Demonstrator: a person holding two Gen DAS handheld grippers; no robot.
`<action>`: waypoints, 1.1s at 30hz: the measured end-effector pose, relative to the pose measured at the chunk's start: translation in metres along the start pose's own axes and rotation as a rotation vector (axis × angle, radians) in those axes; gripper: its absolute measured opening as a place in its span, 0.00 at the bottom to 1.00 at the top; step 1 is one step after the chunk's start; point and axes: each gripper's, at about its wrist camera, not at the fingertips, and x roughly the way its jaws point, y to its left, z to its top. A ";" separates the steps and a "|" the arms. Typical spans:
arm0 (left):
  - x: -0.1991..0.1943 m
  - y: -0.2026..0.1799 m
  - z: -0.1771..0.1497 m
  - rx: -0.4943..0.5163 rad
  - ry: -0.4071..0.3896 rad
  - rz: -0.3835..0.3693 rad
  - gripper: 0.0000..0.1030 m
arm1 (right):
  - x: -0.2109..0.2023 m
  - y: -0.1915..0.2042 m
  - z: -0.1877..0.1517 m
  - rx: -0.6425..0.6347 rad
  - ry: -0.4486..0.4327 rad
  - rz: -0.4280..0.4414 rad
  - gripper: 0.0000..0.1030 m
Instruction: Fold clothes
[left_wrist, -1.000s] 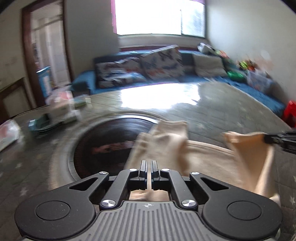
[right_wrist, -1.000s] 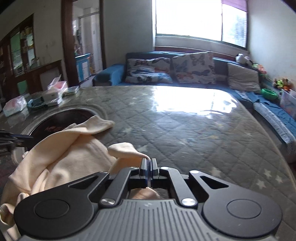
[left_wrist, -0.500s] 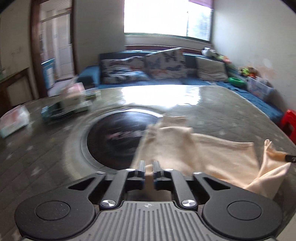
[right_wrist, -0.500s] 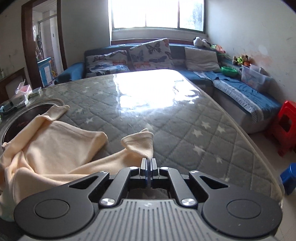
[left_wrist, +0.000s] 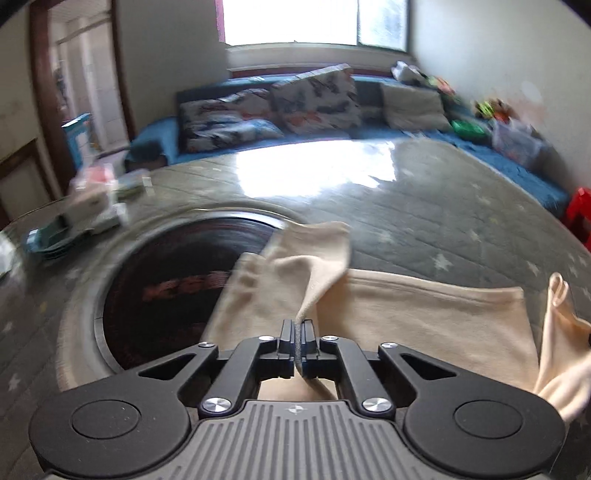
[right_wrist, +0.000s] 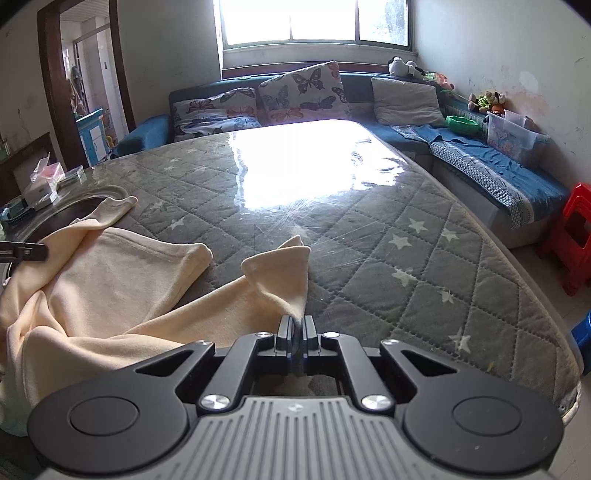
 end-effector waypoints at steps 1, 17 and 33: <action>-0.010 0.010 -0.003 -0.023 -0.016 0.017 0.03 | 0.001 0.000 0.000 -0.001 -0.002 -0.005 0.04; -0.102 0.132 -0.106 -0.330 0.117 0.232 0.09 | -0.017 -0.016 0.001 0.013 -0.054 -0.089 0.00; -0.049 0.081 -0.023 -0.077 -0.001 0.097 0.42 | 0.028 0.039 0.047 -0.104 0.031 0.171 0.25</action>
